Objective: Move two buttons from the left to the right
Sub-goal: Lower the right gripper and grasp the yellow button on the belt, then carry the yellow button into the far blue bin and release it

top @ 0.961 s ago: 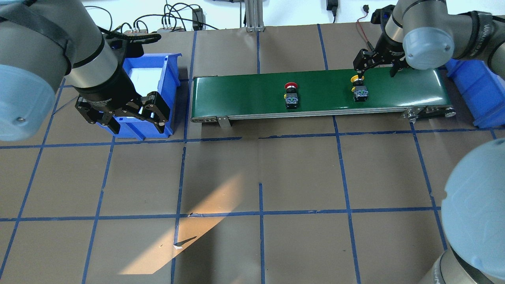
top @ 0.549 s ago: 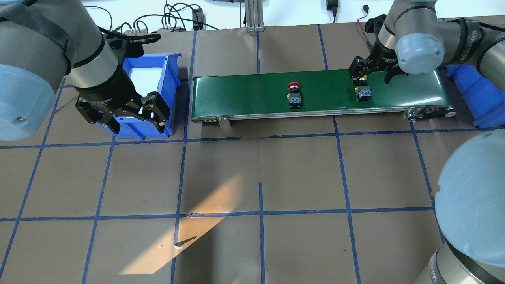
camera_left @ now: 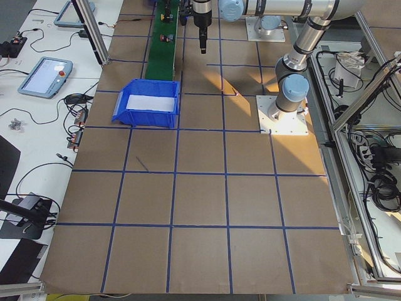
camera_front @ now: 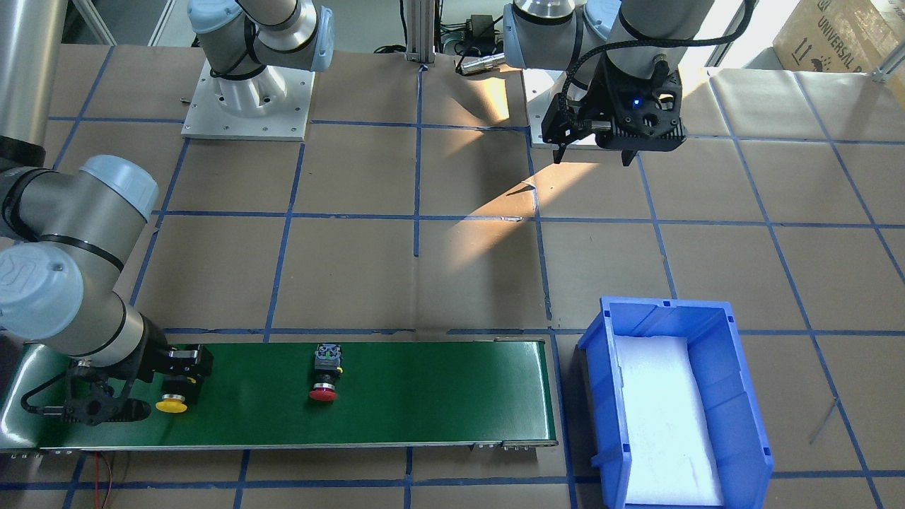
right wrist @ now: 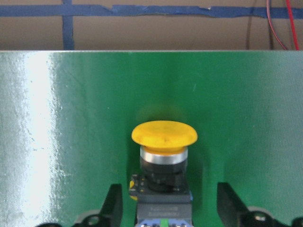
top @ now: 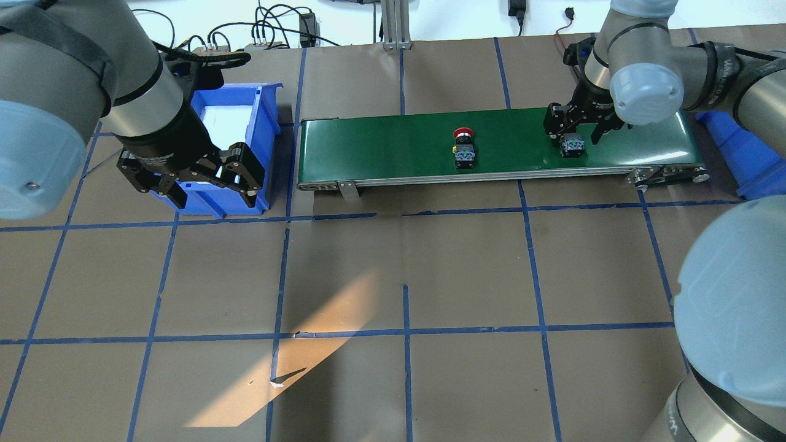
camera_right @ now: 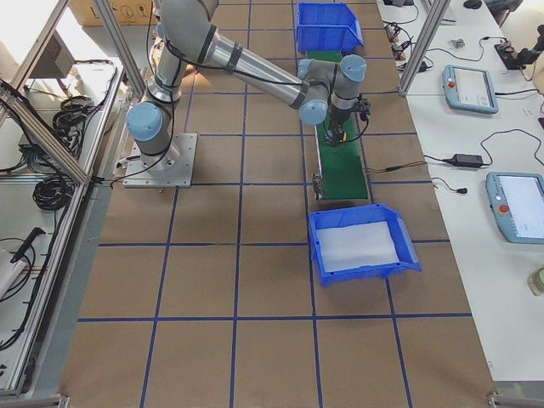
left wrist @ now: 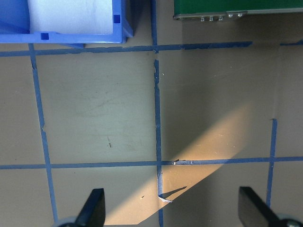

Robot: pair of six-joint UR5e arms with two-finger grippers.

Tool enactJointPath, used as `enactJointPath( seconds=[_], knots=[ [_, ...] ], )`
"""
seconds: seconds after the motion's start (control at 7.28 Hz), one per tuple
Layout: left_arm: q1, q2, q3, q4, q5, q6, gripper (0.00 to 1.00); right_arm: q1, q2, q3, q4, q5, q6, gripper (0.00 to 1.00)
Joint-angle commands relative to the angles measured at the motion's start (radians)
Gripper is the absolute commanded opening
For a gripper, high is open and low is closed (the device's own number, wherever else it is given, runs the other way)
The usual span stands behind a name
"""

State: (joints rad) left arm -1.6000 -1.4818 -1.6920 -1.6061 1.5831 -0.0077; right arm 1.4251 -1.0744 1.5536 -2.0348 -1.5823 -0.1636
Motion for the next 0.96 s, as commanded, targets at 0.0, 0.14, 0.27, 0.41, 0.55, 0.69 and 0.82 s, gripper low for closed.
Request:
enactJointPath(
  seconds=[0.0,0.14,0.27,0.41,0.55,0.69,0.82],
  knots=[
    [0.000,0.000,0.000,0.000,0.000,0.000,1.00,-0.002,0.002,-0.013,-0.001,-0.001,-0.004,0.06],
    [0.000,0.000,0.000,0.000,0.000,0.000,1.00,-0.011,0.001,-0.023,0.001,-0.008,-0.029,0.06],
    [0.000,0.000,0.000,0.000,0.000,0.000,1.00,-0.027,-0.002,-0.071,0.022,-0.045,-0.106,0.06],
    [0.000,0.000,0.000,0.000,0.000,0.000,1.00,-0.072,-0.010,-0.128,0.115,-0.048,-0.132,0.06],
    [0.000,0.000,-0.002,0.000,0.000,0.000,1.00,-0.109,-0.027,-0.142,0.157,-0.048,-0.186,0.06],
    [0.000,0.000,-0.002,0.000,0.002,0.000,1.00,-0.147,-0.042,-0.145,0.157,-0.048,-0.247,0.06],
    [0.000,0.000,-0.002,0.000,0.000,0.000,1.00,-0.197,-0.048,-0.154,0.166,-0.050,-0.299,0.06]
  ],
)
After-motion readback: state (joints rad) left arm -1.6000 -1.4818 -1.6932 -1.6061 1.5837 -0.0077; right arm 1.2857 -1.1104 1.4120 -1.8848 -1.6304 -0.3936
